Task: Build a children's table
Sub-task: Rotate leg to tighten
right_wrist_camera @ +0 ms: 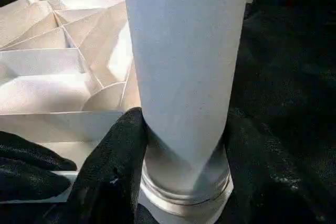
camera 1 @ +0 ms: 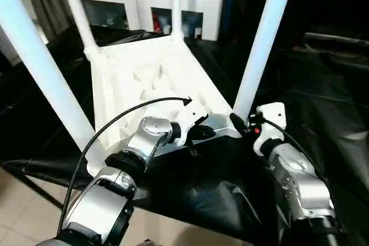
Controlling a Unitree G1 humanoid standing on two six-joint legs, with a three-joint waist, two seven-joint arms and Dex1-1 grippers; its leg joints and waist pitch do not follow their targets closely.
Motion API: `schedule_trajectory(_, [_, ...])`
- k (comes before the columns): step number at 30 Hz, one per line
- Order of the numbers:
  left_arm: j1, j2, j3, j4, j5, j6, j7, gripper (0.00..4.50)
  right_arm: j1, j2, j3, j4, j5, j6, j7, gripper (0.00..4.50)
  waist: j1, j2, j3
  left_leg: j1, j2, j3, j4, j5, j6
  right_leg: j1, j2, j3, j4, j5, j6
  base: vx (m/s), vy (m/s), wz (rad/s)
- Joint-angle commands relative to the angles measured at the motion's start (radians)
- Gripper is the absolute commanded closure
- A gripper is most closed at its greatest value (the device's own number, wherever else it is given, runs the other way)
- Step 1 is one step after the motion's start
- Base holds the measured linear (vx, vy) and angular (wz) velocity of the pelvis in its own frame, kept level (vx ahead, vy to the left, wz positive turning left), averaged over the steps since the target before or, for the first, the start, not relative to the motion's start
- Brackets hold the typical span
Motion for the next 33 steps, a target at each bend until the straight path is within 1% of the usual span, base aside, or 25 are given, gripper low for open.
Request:
schedule_trajectory(1, [-0.003, 0.015, 0.047, -0.069, -0.045, -0.038, 0.01, 3.94, 0.022, -0.002, 0.054, -0.07, 0.037, 0.017, 0.069, 2.25, -0.003, -0.022, -0.06, 0.016, 0.07, -0.038, -0.075, -0.193, 0.046, 0.03, -0.081, 0.053, -0.083, -0.161, -0.207, 0.0, 0.0, 0.0])
schedule_trajectory(2, [0.01, 0.023, 0.052, -0.1, -0.054, -0.028, -0.009, 3.83, 0.025, -0.011, 0.043, -0.081, 0.048, 0.027, 0.077, 1.9, 0.0, -0.021, -0.065, 0.013, 0.072, -0.039, -0.072, -0.167, 0.055, 0.033, -0.081, 0.052, -0.075, -0.12, -0.214, 0.0, 0.0, 0.0])
schedule_trajectory(3, [0.022, 0.032, 0.056, -0.131, -0.061, -0.017, -0.021, 3.83, 0.027, -0.024, 0.038, -0.092, 0.051, 0.034, 0.088, 1.9, 0.0, -0.02, -0.07, 0.01, 0.075, -0.04, -0.07, -0.14, 0.063, 0.037, -0.082, 0.051, -0.067, -0.074, -0.22, 0.0, 0.0, 0.0])
schedule_trajectory(4, [0.039, 0.046, 0.055, -0.174, -0.068, -0.004, -0.041, 3.73, 0.031, -0.038, 0.03, -0.106, 0.057, 0.043, 0.1, 1.9, -0.002, -0.021, -0.073, 0.006, 0.075, -0.038, -0.064, -0.094, 0.089, 0.031, -0.075, 0.048, -0.057, 0.02, -0.234, 0.0, 0.0, 0.0])
schedule_trajectory(5, [0.05, 0.054, 0.054, -0.199, -0.07, 0.003, -0.052, 3.55, 0.034, -0.046, 0.027, -0.115, 0.059, 0.048, 0.108, 1.7, -0.005, -0.02, -0.073, 0.002, 0.073, -0.039, -0.063, -0.068, 0.11, 0.035, -0.074, 0.045, -0.049, 0.077, -0.248, 0.0, 0.0, 0.0])
schedule_trajectory(6, [0.064, 0.064, 0.054, -0.23, -0.074, 0.016, -0.059, 3.55, 0.037, -0.057, 0.025, -0.124, 0.063, 0.056, 0.118, 1.7, -0.01, -0.022, -0.072, 0.002, 0.072, -0.037, -0.06, -0.065, 0.124, 0.031, -0.074, 0.044, -0.049, 0.093, -0.256, 0.0, 0.0, 0.0])
schedule_trajectory(9, [0.115, 0.104, 0.054, -0.347, -0.088, 0.069, -0.086, 3.22, 0.048, -0.1, 0.023, -0.161, 0.078, 0.09, 0.159, 1.4, -0.011, -0.021, -0.067, 0.003, 0.072, -0.035, -0.061, -0.091, 0.123, 0.031, -0.074, 0.044, -0.055, 0.036, -0.262, 0.0, 0.0, 0.0])
schedule_trajectory(10, [0.186, 0.152, 0.059, -0.5, -0.111, 0.164, -0.114, 3.15, 0.065, -0.165, 0.028, -0.204, 0.096, 0.125, 0.227, 1.33, -0.01, -0.017, -0.066, 0.004, 0.082, -0.039, -0.065, -0.109, 0.111, 0.038, -0.077, 0.045, -0.052, 0.004, -0.26, 0.0, 0.0, 0.0])
schedule_trajectory(12, [0.2, 0.161, 0.06, -0.528, -0.117, 0.18, -0.118, 3.12, 0.068, -0.174, 0.029, -0.21, 0.097, 0.13, 0.234, 1.24, -0.013, -0.014, -0.063, 0.008, 0.078, -0.033, -0.065, -0.127, 0.106, 0.026, -0.069, 0.047, -0.06, -0.024, -0.252, 0.0, 0.0, 0.0])
schedule_trajectory(13, [0.315, 0.232, 0.061, -0.735, -0.161, 0.299, -0.149, 2.92, 0.083, -0.231, 0.034, -0.246, 0.109, 0.157, 0.288, 1.03, -0.014, -0.014, -0.064, 0.01, 0.077, -0.034, -0.066, -0.15, 0.086, 0.029, -0.07, 0.046, -0.061, -0.063, -0.248, 0.0, 0.0, 0.0])
schedule_trajectory(14, [0.343, 0.25, 0.061, -0.782, -0.171, 0.325, -0.156, 2.79, 0.085, -0.243, 0.034, -0.252, 0.11, 0.162, 0.297, 0.96, -0.015, -0.013, -0.062, 0.004, 0.085, -0.039, -0.073, -0.15, 0.076, 0.034, -0.074, 0.047, -0.057, -0.059, -0.244, 0.0, 0.0, 0.0])
schedule_trajectory(16, [0.398, 0.285, 0.064, -0.871, -0.189, 0.375, -0.169, 2.72, 0.089, -0.265, 0.034, -0.263, 0.112, 0.174, 0.315, 0.87, -0.02, -0.01, -0.055, 0.013, 0.079, -0.034, -0.076, -0.198, 0.059, 0.022, -0.065, 0.048, -0.068, -0.135, -0.237, 0.0, 0.0, 0.0])
schedule_trajectory(17, [0.431, 0.304, 0.074, -0.916, -0.204, 0.398, -0.174, 2.72, 0.094, -0.285, 0.037, -0.274, 0.118, 0.183, 0.337, 0.87, -0.02, -0.012, -0.05, 0.016, 0.077, -0.032, -0.078, -0.239, 0.039, 0.018, -0.064, 0.049, -0.078, -0.207, -0.226, 0.0, 0.0, 0.0])
schedule_trajectory(18, [0.466, 0.326, 0.086, -0.966, -0.225, 0.431, -0.178, 2.72, 0.101, -0.309, 0.041, -0.288, 0.127, 0.191, 0.364, 0.87, -0.017, -0.01, -0.049, 0.02, 0.079, -0.033, -0.08, -0.26, 0.029, 0.017, -0.066, 0.051, -0.081, -0.24, -0.219, 0.0, 0.0, 0.0])
schedule_trajectory(19, [0.501, 0.346, 0.099, -1.02, -0.249, 0.469, -0.182, 2.54, 0.11, -0.329, 0.042, -0.304, 0.145, 0.2, 0.388, 0.59, -0.017, -0.011, -0.045, 0.02, 0.079, -0.036, -0.083, -0.291, 0.009, 0.016, -0.068, 0.052, -0.085, -0.289, -0.205, 0.0, 0.0, 0.0])
schedule_trajectory(20, [0.513, 0.352, 0.104, -1.037, -0.257, 0.483, -0.183, 2.42, 0.113, -0.336, 0.042, -0.31, 0.152, 0.204, 0.398, 0.53, -0.015, -0.012, -0.042, 0.022, 0.08, -0.038, -0.087, -0.317, -0.003, 0.015, -0.067, 0.054, -0.088, -0.327, -0.188, 0.0, 0.0, 0.0])
schedule_trajectory(21, [0.557, 0.382, 0.123, -1.094, -0.287, 0.536, -0.191, 2.34, 0.125, -0.359, 0.047, -0.332, 0.176, 0.212, 0.436, 0.53, -0.017, -0.012, -0.041, 0.025, 0.08, -0.037, -0.088, -0.331, -0.01, 0.013, -0.065, 0.054, -0.088, -0.34, -0.182, 0.0, 0.0, 0.0])
schedule_trajectory(22, [0.566, 0.389, 0.127, -1.105, -0.294, 0.548, -0.193, 2.34, 0.128, -0.364, 0.048, -0.336, 0.181, 0.213, 0.445, 0.47, -0.019, -0.012, -0.043, 0.023, 0.079, -0.041, -0.09, -0.339, -0.017, 0.017, -0.067, 0.054, -0.088, -0.349, -0.172, 0.0, 0.0, 0.0])
schedule_trajectory(23, [0.605, 0.421, 0.144, -1.154, -0.32, 0.6, -0.199, 2.33, 0.14, -0.379, 0.053, -0.356, 0.199, 0.22, 0.479, 0.34, -0.021, -0.012, -0.044, 0.021, 0.076, -0.04, -0.09, -0.327, -0.015, 0.014, -0.062, 0.054, -0.088, -0.339, -0.163, 0.0, 0.0, 0.0])
schedule_trajectory(25, [0.637, 0.446, 0.16, -1.184, -0.332, 0.634, -0.195, 2.15, 0.148, -0.381, 0.057, -0.371, 0.221, 0.232, 0.498, 0.19, -0.023, -0.011, -0.045, 0.021, 0.075, -0.04, -0.088, -0.311, -0.008, 0.013, -0.061, 0.055, -0.085, -0.305, -0.169, 0.0, 0.0, 0.0])
schedule_trajectory(27, [0.705, 0.496, 0.199, -1.214, -0.343, 0.672, -0.207, 1.93, 0.158, -0.369, 0.087, -0.396, 0.253, 0.258, 0.526, 0.05, -0.024, -0.01, -0.046, 0.018, 0.073, -0.04, -0.087, -0.292, 0.0, 0.014, -0.061, 0.054, -0.084, -0.288, -0.173, 0.0, 0.0, 0.0])
schedule_trajectory(28, [0.756, 0.536, 0.233, -1.233, -0.358, 0.695, -0.219, 1.92, 0.161, -0.349, 0.113, -0.402, 0.263, 0.268, 0.53, 0.27, -0.029, -0.014, -0.044, 0.014, 0.072, -0.039, -0.088, -0.289, 0.007, 0.014, -0.058, 0.054, -0.086, -0.29, -0.168, 0.0, 0.0, 0.0])
schedule_trajectory(30, [0.796, 0.567, 0.27, -1.223, -0.354, 0.687, -0.225, 1.87, 0.138, -0.29, 0.122, -0.358, 0.233, 0.244, 0.469, 0.38, -0.038, -0.01, -0.046, 0.013, 0.07, -0.04, -0.088, -0.274, 0.008, 0.012, -0.056, 0.052, -0.083, -0.274, -0.176, 0.0, 0.0, 0.0])
schedule_trajectory(31, [0.817, 0.584, 0.286, -1.224, -0.357, 0.688, -0.229, 1.59, 0.126, -0.265, 0.128, -0.336, 0.219, 0.235, 0.441, 0.39, -0.045, -0.008, -0.044, 0.014, 0.069, -0.04, -0.089, -0.291, 0.001, 0.008, -0.057, 0.053, -0.085, -0.295, -0.18, 0.0, 0.0, 0.0])
schedule_trajectory(33, [0.891, 0.639, 0.35, -1.238, -0.393, 0.71, -0.265, 1.5, 0.093, -0.194, 0.157, -0.281, 0.195, 0.195, 0.396, 0.72, -0.048, -0.008, -0.043, 0.018, 0.069, -0.042, -0.09, -0.325, -0.017, 0.002, -0.058, 0.052, -0.085, -0.332, -0.18, 0.0, 0.0, 0.0])
